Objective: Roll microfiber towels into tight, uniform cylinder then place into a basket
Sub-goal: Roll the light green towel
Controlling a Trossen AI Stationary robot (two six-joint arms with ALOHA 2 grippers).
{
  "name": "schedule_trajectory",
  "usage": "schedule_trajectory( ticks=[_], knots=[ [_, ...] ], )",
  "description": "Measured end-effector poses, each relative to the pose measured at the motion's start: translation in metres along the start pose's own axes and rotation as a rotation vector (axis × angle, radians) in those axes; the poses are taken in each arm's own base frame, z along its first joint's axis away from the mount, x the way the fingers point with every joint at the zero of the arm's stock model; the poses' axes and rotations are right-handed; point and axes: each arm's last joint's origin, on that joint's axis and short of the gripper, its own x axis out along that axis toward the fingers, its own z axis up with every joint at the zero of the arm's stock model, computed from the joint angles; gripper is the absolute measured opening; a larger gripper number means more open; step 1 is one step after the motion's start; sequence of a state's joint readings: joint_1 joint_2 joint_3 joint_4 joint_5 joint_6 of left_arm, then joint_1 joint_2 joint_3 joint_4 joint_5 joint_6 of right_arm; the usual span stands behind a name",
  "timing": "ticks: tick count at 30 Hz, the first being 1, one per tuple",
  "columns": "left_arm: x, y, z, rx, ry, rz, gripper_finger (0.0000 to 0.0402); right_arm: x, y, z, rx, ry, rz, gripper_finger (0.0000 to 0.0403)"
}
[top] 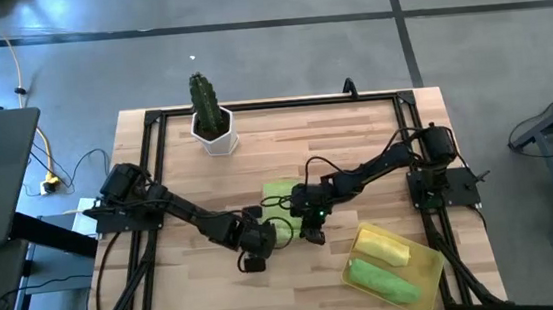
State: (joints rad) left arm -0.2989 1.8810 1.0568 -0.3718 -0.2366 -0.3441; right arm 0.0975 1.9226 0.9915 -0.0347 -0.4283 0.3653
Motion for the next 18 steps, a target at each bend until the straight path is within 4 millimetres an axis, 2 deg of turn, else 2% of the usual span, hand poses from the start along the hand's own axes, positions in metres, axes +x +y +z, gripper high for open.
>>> schedule_trajectory(
  ticks=[4, 8, 11, 14, 18],
  knots=[
    [-0.001, -0.004, 0.002, -0.125, 0.030, -0.150, 0.0011, -0.009, 0.005, 0.003, -0.141, -0.043, -0.086, 0.0001],
    [0.000, -0.004, 0.005, -0.216, 0.031, -0.201, 0.0011, -0.029, 0.021, 0.008, -0.375, -0.095, -0.209, 0.0001],
    [0.002, 0.003, 0.009, -0.301, 0.039, -0.247, 0.0006, -0.039, 0.038, 0.005, -0.574, -0.091, -0.229, 0.0002],
    [0.004, 0.011, 0.012, -0.395, 0.066, -0.277, 0.0005, -0.041, 0.057, 0.000, -0.748, -0.085, -0.219, 0.0017],
    [0.007, 0.020, 0.013, -0.433, 0.117, -0.354, 0.0004, -0.033, 0.081, -0.014, -0.951, -0.046, -0.227, 0.0051]
  ],
)
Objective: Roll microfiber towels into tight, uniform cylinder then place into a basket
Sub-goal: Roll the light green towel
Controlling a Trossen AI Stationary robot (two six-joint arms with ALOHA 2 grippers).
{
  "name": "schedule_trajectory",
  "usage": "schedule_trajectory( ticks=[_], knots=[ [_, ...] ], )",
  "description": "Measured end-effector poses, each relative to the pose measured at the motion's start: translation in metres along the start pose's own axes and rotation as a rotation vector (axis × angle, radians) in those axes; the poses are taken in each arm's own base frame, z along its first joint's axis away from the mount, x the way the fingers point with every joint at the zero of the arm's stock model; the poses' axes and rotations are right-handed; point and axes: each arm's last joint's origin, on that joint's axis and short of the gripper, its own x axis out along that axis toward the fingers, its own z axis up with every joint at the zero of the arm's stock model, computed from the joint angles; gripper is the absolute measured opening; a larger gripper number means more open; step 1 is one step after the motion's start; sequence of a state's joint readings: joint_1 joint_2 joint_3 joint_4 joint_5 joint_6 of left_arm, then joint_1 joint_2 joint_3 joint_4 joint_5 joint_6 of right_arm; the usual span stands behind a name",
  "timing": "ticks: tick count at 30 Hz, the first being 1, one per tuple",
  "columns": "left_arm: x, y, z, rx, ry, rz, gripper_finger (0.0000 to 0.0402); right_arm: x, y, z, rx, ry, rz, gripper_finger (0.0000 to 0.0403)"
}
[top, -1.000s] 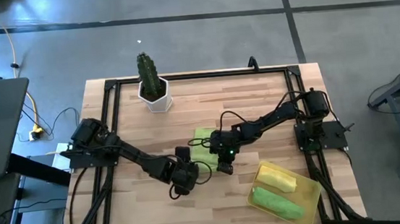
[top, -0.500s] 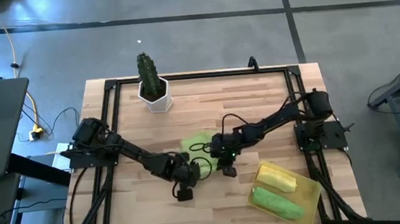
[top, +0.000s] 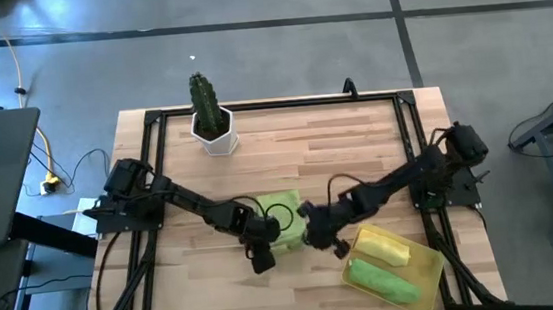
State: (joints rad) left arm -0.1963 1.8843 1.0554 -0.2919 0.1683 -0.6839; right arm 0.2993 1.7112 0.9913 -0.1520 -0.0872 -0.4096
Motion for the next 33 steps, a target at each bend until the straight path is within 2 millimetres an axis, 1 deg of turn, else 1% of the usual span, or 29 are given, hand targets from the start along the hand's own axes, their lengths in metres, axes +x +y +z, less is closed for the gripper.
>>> schedule_trajectory(
  ticks=[3, 7, 9, 11, 14, 17, 21, 25, 29, 33],
  knots=[
    [-0.001, 0.007, 0.004, -0.023, 0.037, -0.044, 0.0004, 0.002, 0.015, 0.001, -0.081, 0.080, -0.068, 0.0078],
    [-0.002, 0.011, 0.009, -0.041, 0.054, -0.085, 0.0004, 0.001, 0.024, -0.001, -0.046, 0.181, -0.185, 0.0114],
    [-0.003, 0.013, 0.012, -0.056, 0.047, -0.108, 0.0004, 0.001, 0.028, 0.000, -0.032, 0.173, -0.176, 0.0129],
    [-0.004, 0.016, 0.016, -0.073, 0.036, -0.123, 0.0004, 0.002, 0.032, 0.005, -0.039, 0.130, -0.138, 0.0138],
    [-0.005, 0.022, 0.021, -0.096, 0.023, -0.121, 0.0004, 0.002, 0.037, 0.009, -0.083, 0.097, -0.132, 0.0141],
    [-0.007, 0.026, 0.024, -0.110, 0.022, -0.126, 0.0004, 0.005, 0.036, 0.010, -0.083, 0.085, -0.142, 0.0139],
    [-0.006, 0.030, 0.026, -0.121, 0.023, -0.130, 0.0004, 0.020, 0.032, 0.001, -0.058, 0.132, -0.159, 0.0138],
    [0.000, 0.030, 0.025, -0.118, 0.036, -0.126, 0.0004, 0.033, 0.028, -0.010, -0.053, 0.215, -0.221, 0.0138],
    [0.007, 0.026, 0.023, -0.105, 0.056, -0.153, 0.0004, 0.034, 0.027, -0.012, -0.047, 0.243, -0.273, 0.0138],
    [0.009, 0.023, 0.022, -0.079, 0.051, -0.178, 0.0003, 0.034, 0.027, -0.013, -0.063, 0.258, -0.284, 0.0138]
  ],
)
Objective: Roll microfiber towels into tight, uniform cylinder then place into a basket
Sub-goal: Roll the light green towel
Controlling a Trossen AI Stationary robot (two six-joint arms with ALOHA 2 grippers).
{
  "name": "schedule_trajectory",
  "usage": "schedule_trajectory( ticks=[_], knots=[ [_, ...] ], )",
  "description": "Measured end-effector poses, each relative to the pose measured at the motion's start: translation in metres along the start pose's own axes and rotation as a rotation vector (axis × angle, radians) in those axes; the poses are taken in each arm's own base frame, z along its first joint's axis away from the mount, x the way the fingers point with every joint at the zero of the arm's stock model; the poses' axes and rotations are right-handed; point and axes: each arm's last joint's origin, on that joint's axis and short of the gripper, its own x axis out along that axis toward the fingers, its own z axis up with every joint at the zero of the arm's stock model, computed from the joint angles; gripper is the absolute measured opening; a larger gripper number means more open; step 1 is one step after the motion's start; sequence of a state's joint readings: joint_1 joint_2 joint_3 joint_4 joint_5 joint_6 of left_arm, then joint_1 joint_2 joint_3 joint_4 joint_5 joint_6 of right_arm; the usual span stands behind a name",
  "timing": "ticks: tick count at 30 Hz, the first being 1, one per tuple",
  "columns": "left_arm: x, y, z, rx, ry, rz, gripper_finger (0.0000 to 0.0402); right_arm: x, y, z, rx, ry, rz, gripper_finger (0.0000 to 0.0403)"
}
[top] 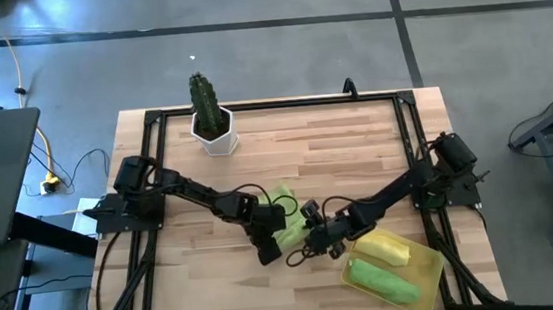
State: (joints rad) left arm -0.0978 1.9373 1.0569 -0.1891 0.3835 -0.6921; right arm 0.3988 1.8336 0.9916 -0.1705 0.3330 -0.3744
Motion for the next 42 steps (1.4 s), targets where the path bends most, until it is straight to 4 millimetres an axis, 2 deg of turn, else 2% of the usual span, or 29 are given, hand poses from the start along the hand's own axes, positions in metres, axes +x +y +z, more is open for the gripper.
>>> schedule_trajectory(
  ticks=[7, 14, 18, 23, 25, 28, 31, 38, 42],
  knots=[
    [-0.001, 0.000, 0.003, 0.018, -0.026, -0.008, 0.0003, 0.005, -0.009, -0.005, 0.075, -0.018, 0.089, 0.0159],
    [-0.002, 0.000, 0.003, 0.019, -0.028, -0.008, 0.0003, 0.019, -0.006, -0.009, 0.103, 0.004, 0.138, 0.0192],
    [-0.002, 0.000, 0.003, 0.019, -0.026, -0.010, 0.0003, 0.019, -0.005, -0.010, 0.137, 0.028, 0.115, 0.0154],
    [-0.002, -0.001, 0.003, 0.001, -0.006, -0.041, 0.0007, 0.020, -0.002, -0.012, 0.187, 0.055, 0.133, 0.0038],
    [-0.001, -0.002, 0.002, -0.020, 0.004, -0.051, 0.0010, 0.020, -0.002, -0.013, 0.198, 0.060, 0.132, 0.0012],
    [0.000, -0.005, 0.000, -0.013, 0.002, -0.053, 0.0015, 0.020, -0.004, -0.014, 0.247, 0.060, 0.152, 0.0018],
    [-0.008, -0.009, 0.000, 0.027, -0.016, -0.053, 0.0021, 0.021, -0.007, -0.015, 0.315, 0.042, 0.227, 0.0006],
    [-0.028, -0.024, -0.004, 0.149, -0.078, -0.027, 0.0040, 0.025, -0.019, -0.018, 0.523, -0.027, 0.489, 0.0003],
    [-0.027, -0.030, -0.015, 0.219, -0.062, 0.048, 0.0055, 0.028, -0.027, -0.020, 0.622, -0.075, 0.646, 0.0002]
  ],
)
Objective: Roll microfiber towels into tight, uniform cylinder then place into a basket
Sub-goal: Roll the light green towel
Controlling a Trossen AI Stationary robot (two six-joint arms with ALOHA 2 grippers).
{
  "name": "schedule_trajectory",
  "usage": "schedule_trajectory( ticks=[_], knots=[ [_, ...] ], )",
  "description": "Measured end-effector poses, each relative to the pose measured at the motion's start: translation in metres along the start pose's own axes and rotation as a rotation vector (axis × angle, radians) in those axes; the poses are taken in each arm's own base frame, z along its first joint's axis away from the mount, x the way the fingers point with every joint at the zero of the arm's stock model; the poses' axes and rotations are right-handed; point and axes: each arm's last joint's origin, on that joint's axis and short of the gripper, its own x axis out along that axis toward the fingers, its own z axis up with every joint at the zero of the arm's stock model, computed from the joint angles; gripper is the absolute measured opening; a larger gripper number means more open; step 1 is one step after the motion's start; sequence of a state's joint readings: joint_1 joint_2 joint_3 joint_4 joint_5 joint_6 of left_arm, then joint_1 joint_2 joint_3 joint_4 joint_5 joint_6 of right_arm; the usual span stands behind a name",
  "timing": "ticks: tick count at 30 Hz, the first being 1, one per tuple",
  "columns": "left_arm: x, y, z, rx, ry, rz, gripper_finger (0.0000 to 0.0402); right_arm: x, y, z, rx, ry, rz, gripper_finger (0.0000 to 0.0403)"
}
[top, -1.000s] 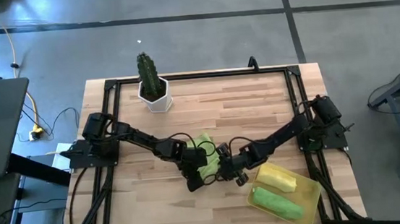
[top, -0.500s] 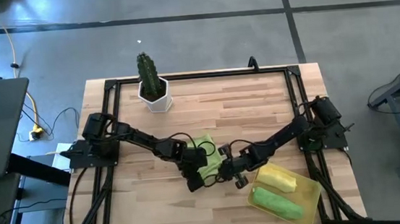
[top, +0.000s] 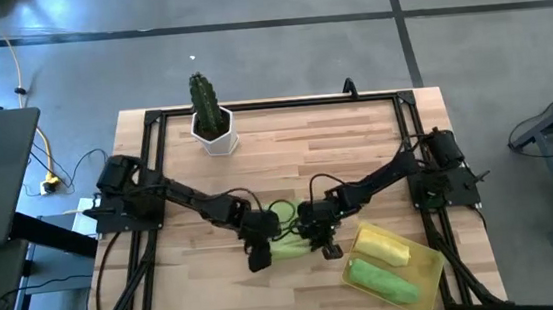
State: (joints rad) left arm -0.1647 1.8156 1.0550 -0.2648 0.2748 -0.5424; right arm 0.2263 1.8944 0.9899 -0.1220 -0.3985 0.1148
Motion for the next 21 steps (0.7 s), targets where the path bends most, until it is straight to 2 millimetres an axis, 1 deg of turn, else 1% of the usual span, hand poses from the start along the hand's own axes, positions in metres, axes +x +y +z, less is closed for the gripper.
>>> schedule_trajectory(
  ticks=[4, 6, 9, 11, 16, 19, 21],
  knots=[
    [0.004, -0.008, -0.012, 0.084, 0.042, 0.065, 0.0074, -0.004, -0.008, 0.002, 0.094, -0.012, 0.080, 0.0001],
    [0.005, -0.010, -0.018, 0.125, 0.043, 0.135, 0.0084, -0.005, -0.012, 0.002, 0.153, -0.012, 0.089, 0.0001],
    [0.002, -0.016, -0.022, 0.183, 0.001, 0.226, 0.0097, -0.008, -0.016, 0.003, 0.224, -0.014, 0.115, 0.0001],
    [-0.003, -0.026, -0.022, 0.243, -0.042, 0.227, 0.0104, -0.009, -0.017, 0.003, 0.269, -0.014, 0.121, 0.0001],
    [-0.004, -0.049, -0.032, 0.373, -0.096, 0.214, 0.0108, -0.011, -0.022, 0.003, 0.352, -0.006, 0.144, 0.0000],
    [-0.004, -0.060, -0.038, 0.443, -0.147, 0.270, 0.0108, -0.013, -0.025, 0.003, 0.400, -0.005, 0.147, 0.0000],
    [-0.002, -0.064, -0.038, 0.482, -0.202, 0.317, 0.0109, -0.013, -0.026, 0.003, 0.424, -0.005, 0.150, 0.0000]
  ],
)
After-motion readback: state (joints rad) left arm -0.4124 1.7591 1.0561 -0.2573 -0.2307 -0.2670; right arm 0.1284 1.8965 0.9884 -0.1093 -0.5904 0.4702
